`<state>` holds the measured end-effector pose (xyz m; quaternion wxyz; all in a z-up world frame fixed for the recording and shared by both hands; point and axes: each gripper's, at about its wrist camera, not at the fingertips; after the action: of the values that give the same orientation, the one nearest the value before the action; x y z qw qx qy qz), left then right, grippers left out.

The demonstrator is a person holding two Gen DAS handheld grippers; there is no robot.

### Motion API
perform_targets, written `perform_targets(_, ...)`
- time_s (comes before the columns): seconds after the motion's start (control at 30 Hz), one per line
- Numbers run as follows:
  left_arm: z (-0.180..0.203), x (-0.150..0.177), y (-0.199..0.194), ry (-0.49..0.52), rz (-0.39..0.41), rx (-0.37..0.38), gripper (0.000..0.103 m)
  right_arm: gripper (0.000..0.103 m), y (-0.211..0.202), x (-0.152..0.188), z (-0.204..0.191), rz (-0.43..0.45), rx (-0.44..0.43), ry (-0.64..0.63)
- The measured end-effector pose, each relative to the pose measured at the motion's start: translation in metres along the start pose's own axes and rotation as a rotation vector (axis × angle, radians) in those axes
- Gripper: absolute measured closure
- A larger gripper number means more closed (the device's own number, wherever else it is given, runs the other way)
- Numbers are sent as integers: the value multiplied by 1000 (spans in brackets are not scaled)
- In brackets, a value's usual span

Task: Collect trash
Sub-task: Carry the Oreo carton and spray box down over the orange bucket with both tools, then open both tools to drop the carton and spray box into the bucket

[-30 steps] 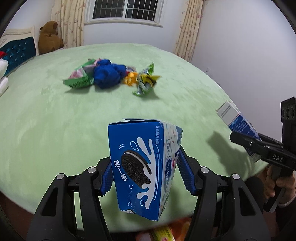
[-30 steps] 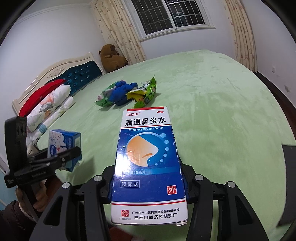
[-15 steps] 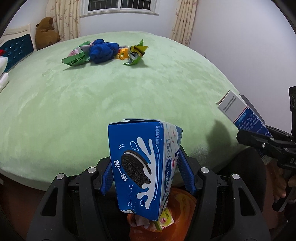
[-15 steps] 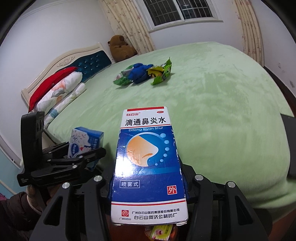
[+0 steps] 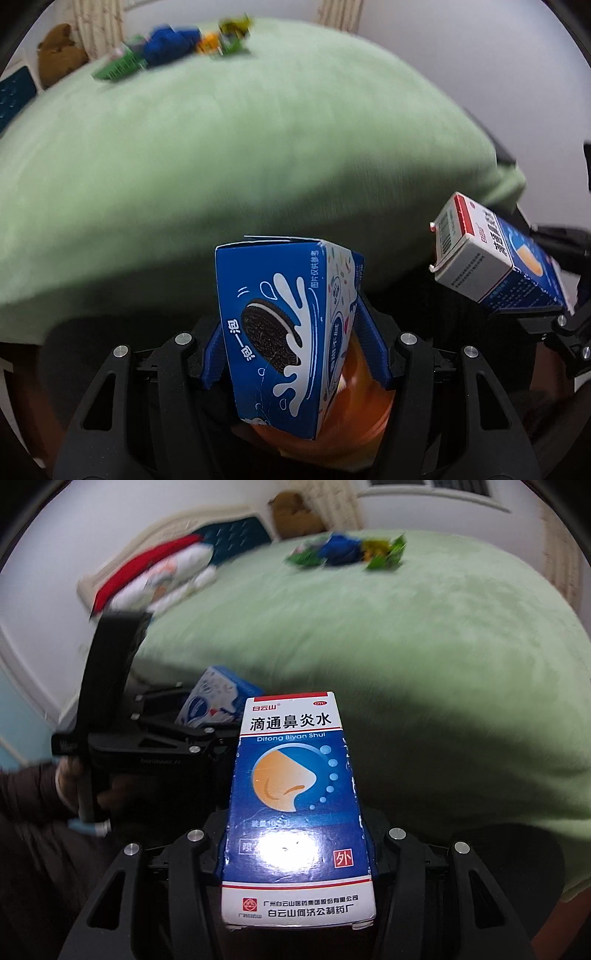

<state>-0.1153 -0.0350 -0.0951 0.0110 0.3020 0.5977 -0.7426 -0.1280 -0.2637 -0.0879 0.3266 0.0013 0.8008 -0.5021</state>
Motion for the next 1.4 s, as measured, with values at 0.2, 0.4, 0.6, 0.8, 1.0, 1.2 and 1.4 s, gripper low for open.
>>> perform_targets(0.2,8,27,42,26,-168,30,44,52,40,13,7,-159,44,14)
perform_targets(0.4,-5,38,83,-34,-336,34,44,52,78,20,10,-301,42,32)
perform_targets(0.6,-14,44,108,-65,-453,-2,22,35,99,22,7,-352,39,27)
perform_targets(0.8,-20,39,108,-84,-451,-6,21,29,94,22,15,-347,46,28)
perform_targets(1.0,-25,31,100,-100,-423,-17,21,29,65,12,21,-271,28,44)
perform_targets(1.2,-32,11,56,-95,-289,2,21,29,19,-21,24,-116,-3,43)
perform_targets(1.4,-36,-32,-6,-31,0,-81,21,27,-10,-76,37,61,-18,87)
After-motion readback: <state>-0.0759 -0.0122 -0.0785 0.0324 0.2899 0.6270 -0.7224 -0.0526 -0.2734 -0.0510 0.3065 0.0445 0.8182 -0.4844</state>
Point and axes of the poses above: each gripper's, at about its wrist camera, not at the fingertips, and y roughly the way its jaws point, z to its right, x to its underside, and after that the axes turned 2 degrees about -z, right-handed
